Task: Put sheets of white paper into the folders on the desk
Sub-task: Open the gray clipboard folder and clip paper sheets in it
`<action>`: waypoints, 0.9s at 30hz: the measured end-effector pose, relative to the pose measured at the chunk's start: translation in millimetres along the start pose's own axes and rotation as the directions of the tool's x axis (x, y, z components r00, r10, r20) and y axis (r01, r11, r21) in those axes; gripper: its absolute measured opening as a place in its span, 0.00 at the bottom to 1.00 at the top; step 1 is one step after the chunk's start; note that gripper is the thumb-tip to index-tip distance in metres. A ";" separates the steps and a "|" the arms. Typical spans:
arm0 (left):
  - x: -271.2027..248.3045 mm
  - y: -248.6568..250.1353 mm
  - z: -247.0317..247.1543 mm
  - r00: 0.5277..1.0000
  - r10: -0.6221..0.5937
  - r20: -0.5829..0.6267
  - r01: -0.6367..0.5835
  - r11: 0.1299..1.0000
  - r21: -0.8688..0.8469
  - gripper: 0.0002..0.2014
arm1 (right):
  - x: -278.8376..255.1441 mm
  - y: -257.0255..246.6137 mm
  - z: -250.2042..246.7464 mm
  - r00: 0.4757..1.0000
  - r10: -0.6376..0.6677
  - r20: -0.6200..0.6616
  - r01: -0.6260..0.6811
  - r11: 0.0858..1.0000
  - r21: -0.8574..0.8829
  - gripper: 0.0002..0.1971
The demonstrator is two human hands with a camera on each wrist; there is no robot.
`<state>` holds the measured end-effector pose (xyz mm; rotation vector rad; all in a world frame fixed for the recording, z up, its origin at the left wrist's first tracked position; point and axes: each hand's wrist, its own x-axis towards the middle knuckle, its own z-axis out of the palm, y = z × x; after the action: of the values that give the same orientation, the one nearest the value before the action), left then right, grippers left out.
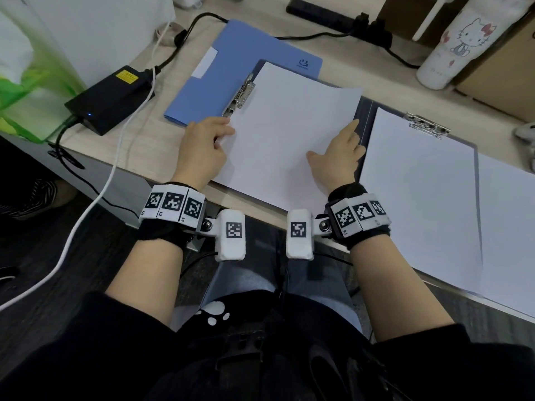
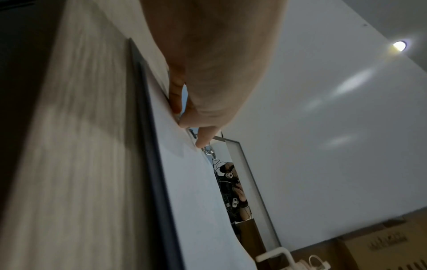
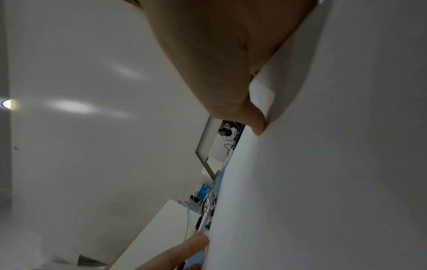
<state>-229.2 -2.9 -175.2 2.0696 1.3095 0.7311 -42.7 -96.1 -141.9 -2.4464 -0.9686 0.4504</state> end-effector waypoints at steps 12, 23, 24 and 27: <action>7.1 11.0 -9.3 0.994 -0.013 0.112 -0.008 0.983 0.182 0.24 | -0.4 -24.4 -16.2 0.923 -0.068 0.379 0.181 0.945 -0.271 0.33; 29.2 16.2 -20.0 0.991 -0.108 0.083 0.099 0.989 0.114 0.20 | 35.2 -70.2 5.3 0.847 -0.190 0.497 0.365 0.887 -0.283 0.42; 30.5 16.9 -21.6 0.990 -0.113 0.085 0.104 0.989 0.108 0.20 | 37.3 -71.7 7.9 0.844 -0.185 0.503 0.369 0.882 -0.294 0.45; 39.0 16.9 -27.4 0.980 -0.145 0.135 0.132 0.986 0.103 0.18 | 42.5 -75.9 16.4 0.835 -0.168 0.524 0.379 0.866 -0.327 0.52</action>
<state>-224.0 31.9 -138.9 2.0379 1.4132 0.4603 -62.5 -12.4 -120.6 -2.5383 -1.7771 0.8471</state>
